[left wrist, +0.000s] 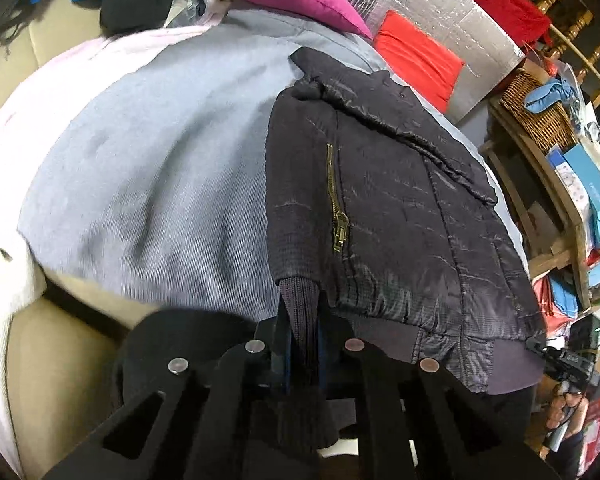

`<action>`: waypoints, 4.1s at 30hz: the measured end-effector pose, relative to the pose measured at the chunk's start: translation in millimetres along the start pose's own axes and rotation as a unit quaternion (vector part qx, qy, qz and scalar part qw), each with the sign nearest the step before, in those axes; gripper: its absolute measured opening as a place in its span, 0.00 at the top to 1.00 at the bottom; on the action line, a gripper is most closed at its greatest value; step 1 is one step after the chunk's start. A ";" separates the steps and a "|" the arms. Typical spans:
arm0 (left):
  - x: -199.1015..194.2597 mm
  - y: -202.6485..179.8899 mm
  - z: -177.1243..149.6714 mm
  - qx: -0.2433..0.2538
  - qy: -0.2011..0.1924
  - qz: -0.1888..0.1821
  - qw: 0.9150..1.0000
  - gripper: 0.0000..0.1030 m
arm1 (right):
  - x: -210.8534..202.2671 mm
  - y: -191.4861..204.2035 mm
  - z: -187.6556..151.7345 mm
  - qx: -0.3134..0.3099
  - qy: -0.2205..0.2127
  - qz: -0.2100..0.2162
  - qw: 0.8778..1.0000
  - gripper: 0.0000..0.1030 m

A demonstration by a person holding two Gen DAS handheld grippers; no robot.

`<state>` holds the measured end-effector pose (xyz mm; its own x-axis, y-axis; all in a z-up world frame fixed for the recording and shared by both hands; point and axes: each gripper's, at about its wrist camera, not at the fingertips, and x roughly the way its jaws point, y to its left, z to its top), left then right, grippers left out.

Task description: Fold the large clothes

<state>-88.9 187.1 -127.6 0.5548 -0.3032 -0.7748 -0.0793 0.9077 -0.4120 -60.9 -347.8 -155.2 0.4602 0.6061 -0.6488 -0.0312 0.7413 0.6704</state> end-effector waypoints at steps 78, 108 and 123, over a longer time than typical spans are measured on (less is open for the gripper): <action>-33.6 -30.7 55.3 0.013 -0.088 0.002 0.996 0.91 | -52.5 25.0 41.5 -0.017 -0.106 0.099 0.989 0.91; -46.5 -55.4 106.1 0.047 -0.121 -0.024 0.991 0.91 | -61.8 42.1 79.9 -0.042 -0.135 0.111 0.984 0.91; -35.9 -100.1 164.9 0.062 -0.177 0.047 0.981 0.91 | -61.8 69.3 155.2 -0.051 -0.187 0.093 0.977 0.92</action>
<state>35.7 155.0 20.5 0.8047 -0.1175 -0.5819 -0.0538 0.9618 -0.2685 46.2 -378.6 -12.8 0.7290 0.5998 -0.3299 -0.2245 0.6648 0.7125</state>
